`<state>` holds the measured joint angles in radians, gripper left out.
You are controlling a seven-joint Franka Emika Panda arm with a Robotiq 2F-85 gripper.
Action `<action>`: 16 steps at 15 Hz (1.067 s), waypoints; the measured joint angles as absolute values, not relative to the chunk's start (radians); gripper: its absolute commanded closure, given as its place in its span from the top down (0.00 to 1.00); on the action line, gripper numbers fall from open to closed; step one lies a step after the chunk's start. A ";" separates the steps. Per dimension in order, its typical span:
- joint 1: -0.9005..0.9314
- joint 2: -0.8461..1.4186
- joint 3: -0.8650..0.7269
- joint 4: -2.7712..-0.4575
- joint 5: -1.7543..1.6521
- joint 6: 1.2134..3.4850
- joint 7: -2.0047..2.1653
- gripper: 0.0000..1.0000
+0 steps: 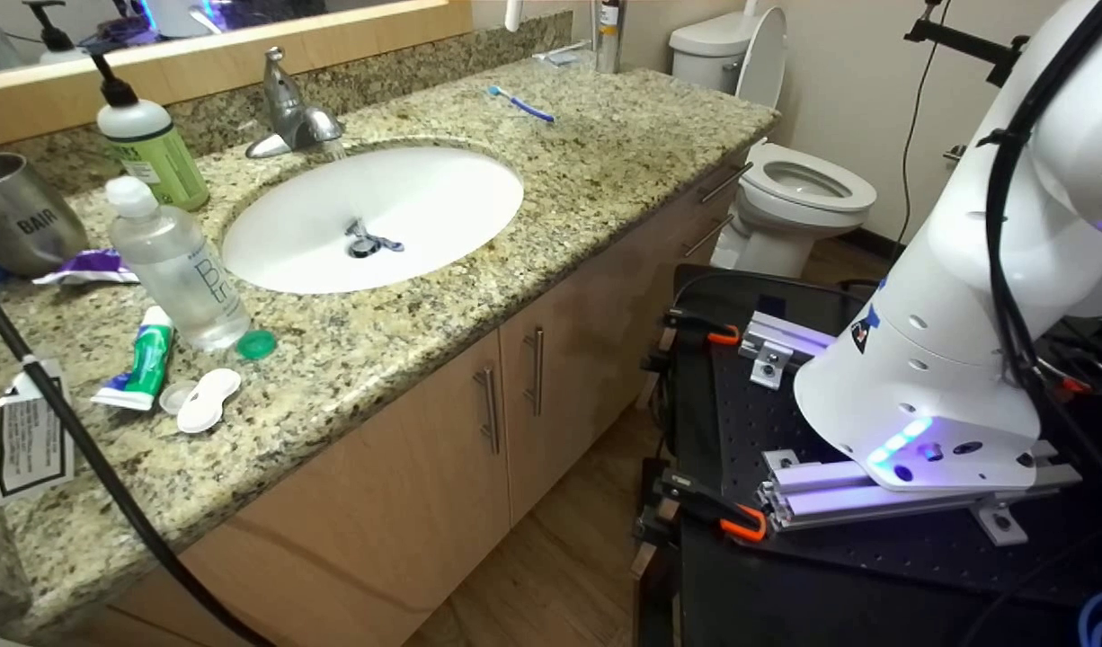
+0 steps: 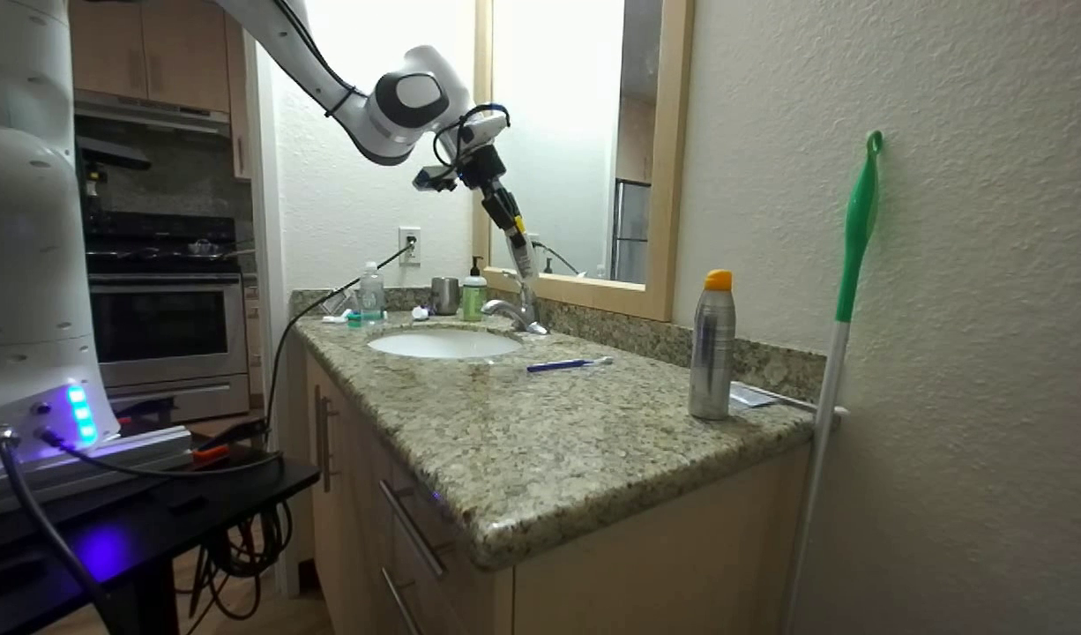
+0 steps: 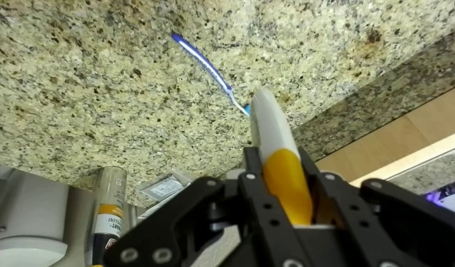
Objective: Move the white bottle with the yellow lid to the back left
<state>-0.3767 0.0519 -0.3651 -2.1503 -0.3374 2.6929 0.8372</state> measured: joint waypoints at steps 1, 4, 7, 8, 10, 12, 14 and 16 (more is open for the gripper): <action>-0.374 0.056 -0.365 -2.144 -0.330 2.671 0.822 0.07; -0.342 0.140 -0.359 -2.023 -0.273 2.501 0.852 0.07; -0.302 0.276 -0.355 -1.842 -0.144 2.373 0.960 0.07; -0.292 0.320 -0.355 -1.781 -0.112 2.352 1.010 0.07; -0.281 0.406 -0.356 -1.665 -0.076 2.340 1.121 0.07; -0.281 0.480 -0.361 -1.578 -0.072 2.341 1.191 0.26; -0.281 0.486 -0.361 -1.580 -0.072 2.342 1.190 0.07; -0.281 0.479 -0.361 -1.580 -0.072 2.342 1.189 0.07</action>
<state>-0.2809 0.4790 -0.3614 -1.5803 -0.0718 2.3417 1.1895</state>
